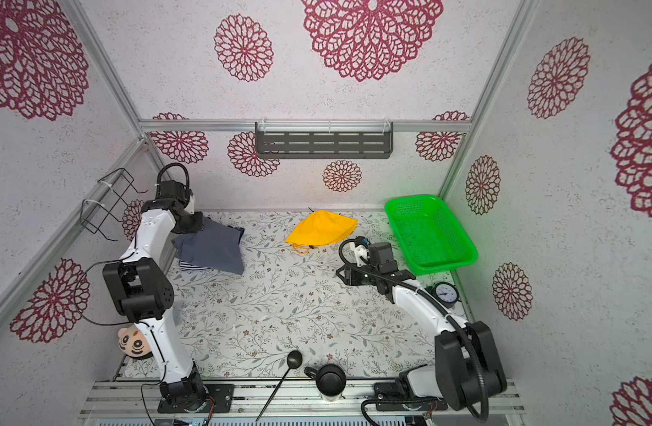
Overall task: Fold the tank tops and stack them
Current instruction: 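Lower the folded tank top onto the striped shirt and open left gripper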
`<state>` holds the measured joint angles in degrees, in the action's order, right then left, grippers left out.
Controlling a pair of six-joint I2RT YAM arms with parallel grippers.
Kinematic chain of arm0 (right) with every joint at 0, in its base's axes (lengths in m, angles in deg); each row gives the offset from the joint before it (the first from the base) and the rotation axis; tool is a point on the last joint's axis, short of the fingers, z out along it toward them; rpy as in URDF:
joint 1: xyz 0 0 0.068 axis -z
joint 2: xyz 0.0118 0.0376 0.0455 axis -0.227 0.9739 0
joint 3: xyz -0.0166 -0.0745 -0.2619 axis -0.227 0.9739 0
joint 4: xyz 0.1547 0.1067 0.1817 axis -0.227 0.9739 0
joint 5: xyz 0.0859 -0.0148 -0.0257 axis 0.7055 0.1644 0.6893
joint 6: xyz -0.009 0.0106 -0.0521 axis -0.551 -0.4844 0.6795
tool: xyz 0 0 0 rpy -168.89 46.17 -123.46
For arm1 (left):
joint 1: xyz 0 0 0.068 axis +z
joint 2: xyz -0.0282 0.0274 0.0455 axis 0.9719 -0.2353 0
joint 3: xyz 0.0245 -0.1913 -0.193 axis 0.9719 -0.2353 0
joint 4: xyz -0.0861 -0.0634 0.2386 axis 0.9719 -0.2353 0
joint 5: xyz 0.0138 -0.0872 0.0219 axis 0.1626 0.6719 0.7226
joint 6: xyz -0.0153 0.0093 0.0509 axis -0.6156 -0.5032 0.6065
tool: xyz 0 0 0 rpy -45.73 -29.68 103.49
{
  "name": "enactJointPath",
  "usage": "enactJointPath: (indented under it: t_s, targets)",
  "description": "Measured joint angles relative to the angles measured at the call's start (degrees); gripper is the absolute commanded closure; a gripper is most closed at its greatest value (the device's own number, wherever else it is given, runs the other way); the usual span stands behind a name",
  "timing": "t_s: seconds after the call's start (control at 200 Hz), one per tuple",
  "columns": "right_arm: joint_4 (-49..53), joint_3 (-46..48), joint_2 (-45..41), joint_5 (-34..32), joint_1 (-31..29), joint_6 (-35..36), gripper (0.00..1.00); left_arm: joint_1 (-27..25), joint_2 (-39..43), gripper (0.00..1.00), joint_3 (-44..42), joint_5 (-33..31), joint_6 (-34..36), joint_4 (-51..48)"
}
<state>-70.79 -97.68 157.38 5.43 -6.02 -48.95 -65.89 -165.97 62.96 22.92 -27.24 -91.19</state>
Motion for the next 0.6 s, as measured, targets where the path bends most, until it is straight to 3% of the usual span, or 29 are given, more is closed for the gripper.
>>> enactJointPath:
  t_s: [0.06,0.095,0.25,0.43,0.515,0.535,0.566,0.601]
  targets:
    - [1.3,1.1,-2.8,-0.6,0.4,0.1,0.58,0.5,-0.4,0.20,-1.5,-2.7,0.6,1.9]
    - [2.3,1.6,-4.4,-0.9,0.7,0.2,0.56,0.5,-0.7,0.00,-2.4,-4.6,0.9,3.4]
    - [5.1,2.4,-9.6,-2.0,2.4,0.7,0.51,0.4,-2.2,0.03,-5.0,-12.0,2.8,10.2]
    - [6.4,3.2,-12.2,-3.1,4.5,1.0,0.43,0.0,-0.7,0.02,-9.0,-14.6,4.2,16.5]
    - [6.5,3.7,-12.5,-3.7,6.1,1.6,0.31,-0.9,2.1,0.03,-11.0,-15.3,4.7,17.8]
    - [6.4,3.7,-12.5,-4.0,6.6,2.1,0.23,-1.2,2.9,0.03,-11.5,-15.5,4.8,18.0]
    - [6.5,3.8,-12.4,-4.8,7.3,2.4,0.03,-1.9,4.5,0.03,-12.4,-15.8,4.7,18.2]
    - [6.3,4.0,-12.4,-5.8,8.1,2.7,0.01,-2.7,6.8,0.02,-13.8,-16.1,4.5,18.8]
